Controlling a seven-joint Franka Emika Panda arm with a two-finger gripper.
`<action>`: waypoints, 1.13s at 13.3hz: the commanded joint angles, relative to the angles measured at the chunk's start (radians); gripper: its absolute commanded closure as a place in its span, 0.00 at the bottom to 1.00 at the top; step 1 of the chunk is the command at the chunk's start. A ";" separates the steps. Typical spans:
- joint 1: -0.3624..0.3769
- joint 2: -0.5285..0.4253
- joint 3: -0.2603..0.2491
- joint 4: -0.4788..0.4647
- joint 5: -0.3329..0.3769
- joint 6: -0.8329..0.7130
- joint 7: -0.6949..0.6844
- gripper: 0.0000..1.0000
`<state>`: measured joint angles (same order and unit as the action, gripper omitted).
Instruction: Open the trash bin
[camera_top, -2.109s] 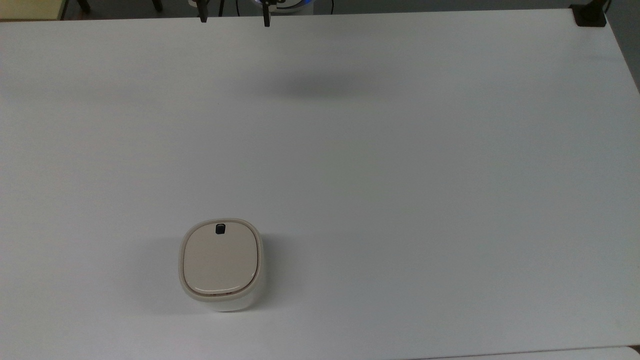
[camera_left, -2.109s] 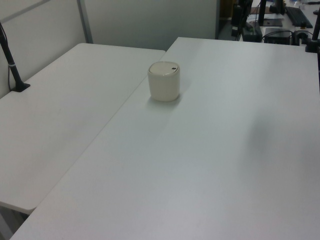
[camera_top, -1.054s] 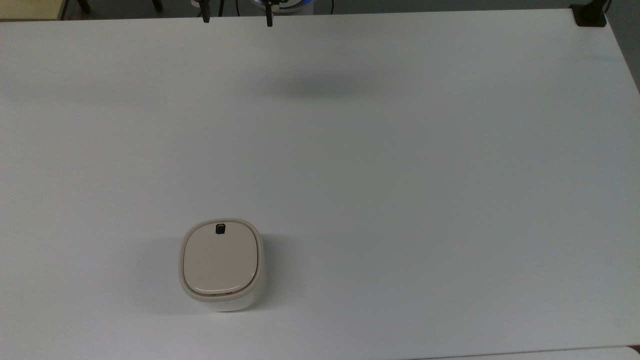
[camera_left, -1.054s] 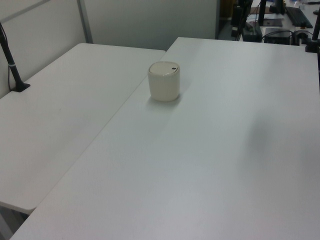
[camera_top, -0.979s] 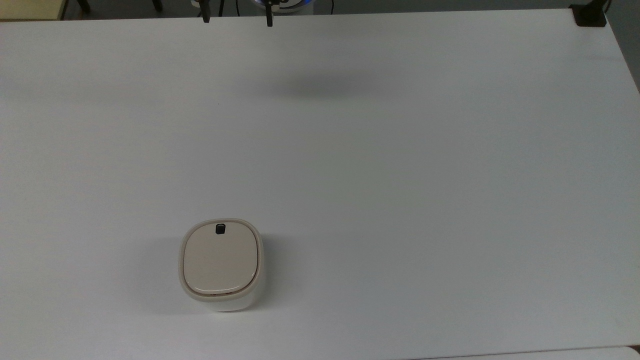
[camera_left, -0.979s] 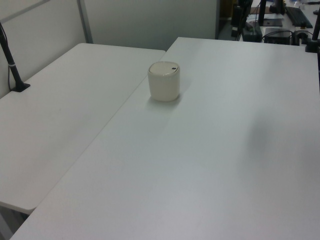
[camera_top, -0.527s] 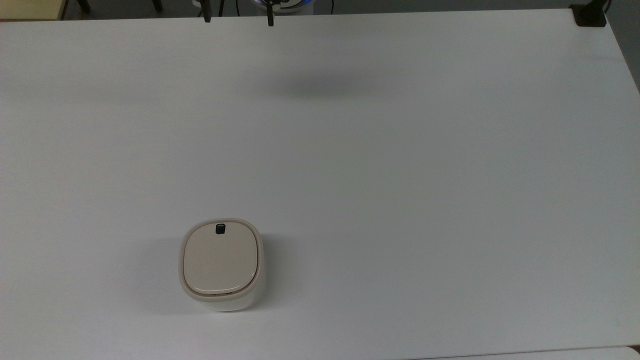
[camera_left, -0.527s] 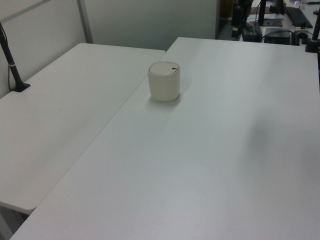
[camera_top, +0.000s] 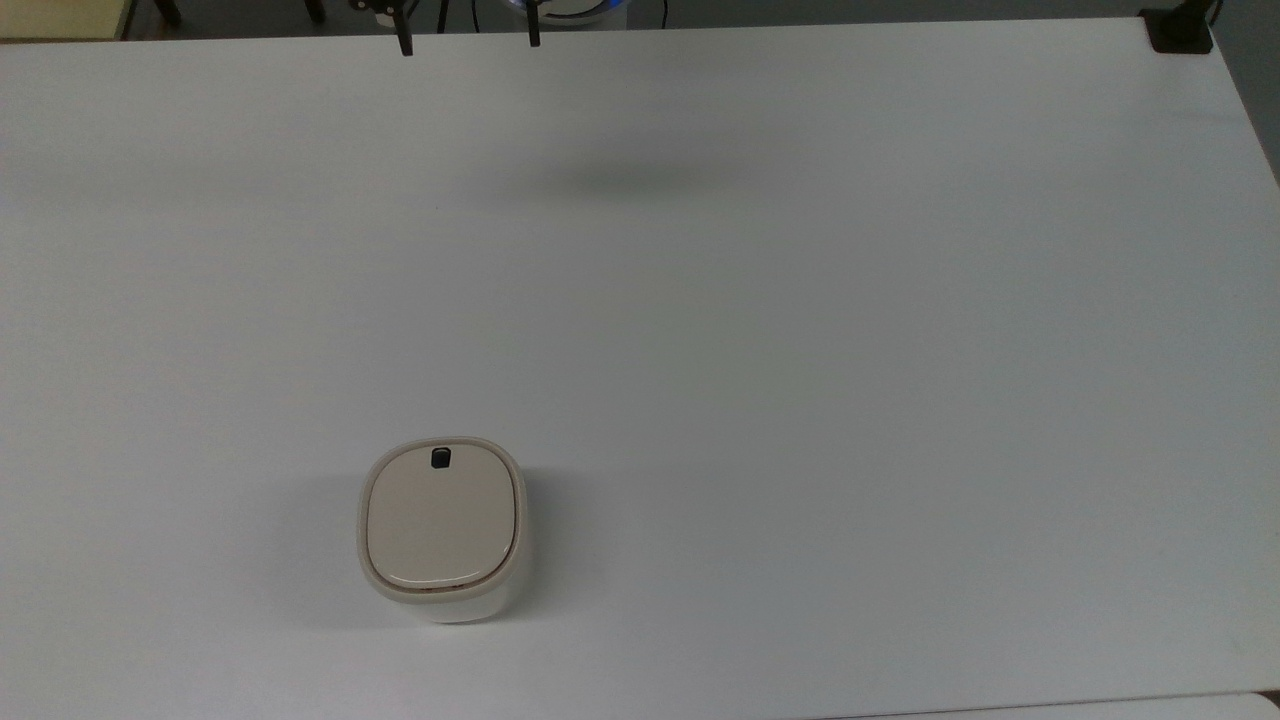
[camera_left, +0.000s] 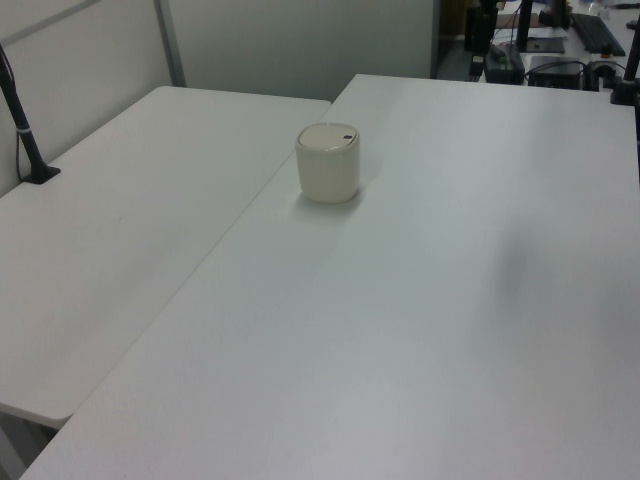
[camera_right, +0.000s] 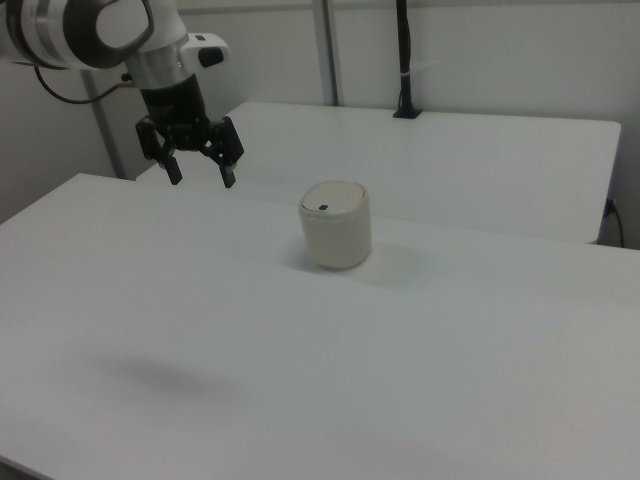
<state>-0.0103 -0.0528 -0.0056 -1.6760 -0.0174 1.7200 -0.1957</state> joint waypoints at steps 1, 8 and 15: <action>-0.013 0.025 -0.008 0.018 0.010 0.044 -0.053 0.04; -0.025 0.203 -0.014 0.024 0.028 0.546 0.242 0.96; -0.022 0.413 -0.014 0.076 0.027 0.877 0.443 0.98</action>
<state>-0.0414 0.2832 -0.0129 -1.6422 -0.0005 2.4973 0.1957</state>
